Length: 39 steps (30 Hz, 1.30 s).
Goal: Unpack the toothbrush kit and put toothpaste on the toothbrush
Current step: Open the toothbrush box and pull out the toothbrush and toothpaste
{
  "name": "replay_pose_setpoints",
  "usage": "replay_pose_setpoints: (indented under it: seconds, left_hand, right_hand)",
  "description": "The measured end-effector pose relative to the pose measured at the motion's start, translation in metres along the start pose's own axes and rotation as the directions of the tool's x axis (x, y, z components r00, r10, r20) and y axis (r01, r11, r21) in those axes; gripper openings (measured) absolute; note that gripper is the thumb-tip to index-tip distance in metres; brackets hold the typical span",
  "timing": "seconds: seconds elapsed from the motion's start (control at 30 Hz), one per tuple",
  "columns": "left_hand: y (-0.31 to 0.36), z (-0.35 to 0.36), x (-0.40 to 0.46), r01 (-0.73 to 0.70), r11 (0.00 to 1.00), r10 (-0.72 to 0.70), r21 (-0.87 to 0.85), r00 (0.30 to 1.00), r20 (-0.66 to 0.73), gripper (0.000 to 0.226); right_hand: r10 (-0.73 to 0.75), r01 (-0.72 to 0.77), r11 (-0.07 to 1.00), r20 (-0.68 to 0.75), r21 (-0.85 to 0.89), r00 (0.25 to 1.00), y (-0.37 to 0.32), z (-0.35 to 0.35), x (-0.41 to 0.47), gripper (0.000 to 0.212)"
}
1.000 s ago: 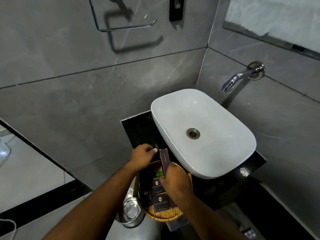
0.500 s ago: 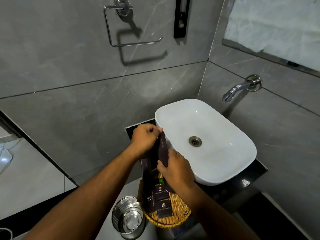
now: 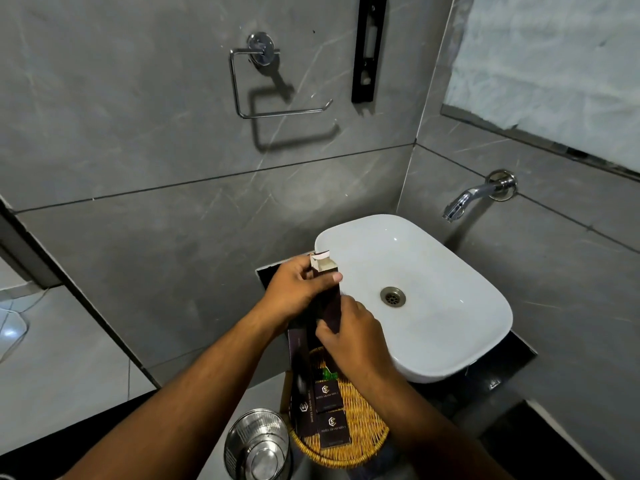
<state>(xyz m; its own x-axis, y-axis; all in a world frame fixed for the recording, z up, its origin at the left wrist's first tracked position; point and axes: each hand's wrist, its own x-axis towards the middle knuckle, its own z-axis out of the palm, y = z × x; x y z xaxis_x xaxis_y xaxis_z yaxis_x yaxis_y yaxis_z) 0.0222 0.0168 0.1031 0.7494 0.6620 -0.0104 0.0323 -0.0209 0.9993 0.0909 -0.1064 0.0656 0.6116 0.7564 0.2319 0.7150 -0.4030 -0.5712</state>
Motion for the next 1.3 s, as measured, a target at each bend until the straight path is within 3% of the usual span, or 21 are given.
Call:
replay_pose_setpoints:
  seconds: [0.07,0.2,0.33,0.57,0.7,0.83,0.93,1.0,1.07,1.13,1.2,1.3]
  left_hand:
    - [-0.006,-0.003,-0.006,0.050,0.998,-0.051,0.044,0.999,0.019,0.031]
    - [-0.012,-0.011,-0.015,0.053,0.995,-0.052,0.080,0.998,-0.020,0.024]
    - [-0.006,-0.016,-0.020,0.037,0.987,-0.044,0.155,0.998,0.040,0.024]
    - [0.006,-0.007,-0.025,-0.028,0.965,-0.004,0.261,0.993,0.121,0.005]
    - [0.002,-0.011,-0.028,0.004,0.970,-0.028,0.244,0.995,0.092,0.017]
    - [-0.013,-0.031,-0.036,0.090,0.973,-0.126,0.214,0.979,0.160,0.018]
    - [-0.010,-0.054,-0.035,0.157,0.955,-0.223,0.252,0.939,0.263,0.017]
    - [0.003,-0.064,-0.028,0.151,0.910,-0.276,0.387,0.916,0.292,0.018]
    - [0.021,-0.066,-0.017,0.071,0.788,-0.315,0.612,0.900,0.302,0.020]
    - [0.040,-0.060,-0.009,-0.041,0.605,-0.362,0.795,0.876,0.320,0.023]
    - [0.056,-0.050,-0.003,-0.100,0.464,-0.406,0.880,0.859,0.312,0.024]
    - [0.073,-0.038,0.003,-0.097,0.388,-0.477,0.917,0.830,0.289,0.026]
  right_hand:
    - [0.004,-0.005,0.999,0.031,0.048,1.000,0.001,0.000,0.001,0.043]
    - [-0.027,-0.041,0.960,0.236,0.277,0.971,0.004,-0.015,0.010,0.046]
    - [0.104,-0.129,0.824,0.076,0.551,0.992,-0.004,-0.043,0.035,0.032]
    - [-0.069,-0.031,0.909,0.223,0.416,0.972,-0.027,-0.066,0.064,0.015]
    - [-0.035,-0.058,0.888,0.192,0.457,0.981,-0.026,-0.070,0.072,0.013]
    - [0.173,-0.280,0.660,0.222,0.697,0.960,-0.009,-0.070,0.078,0.014]
    - [0.302,-0.487,0.391,0.390,0.781,0.870,0.014,-0.057,0.066,0.015]
    - [0.292,-0.579,0.192,0.518,0.792,0.804,0.028,-0.041,0.052,0.016]
    - [0.269,-0.605,0.078,0.568,0.792,0.778,0.038,-0.024,0.039,0.014]
    - [0.272,-0.589,0.028,0.561,0.808,0.782,0.044,-0.011,0.032,0.012]
    - [0.281,-0.580,-0.006,0.558,0.814,0.781,0.046,-0.001,0.027,0.013]
    - [0.260,-0.580,-0.076,0.578,0.811,0.774,0.048,0.009,0.020,0.018]
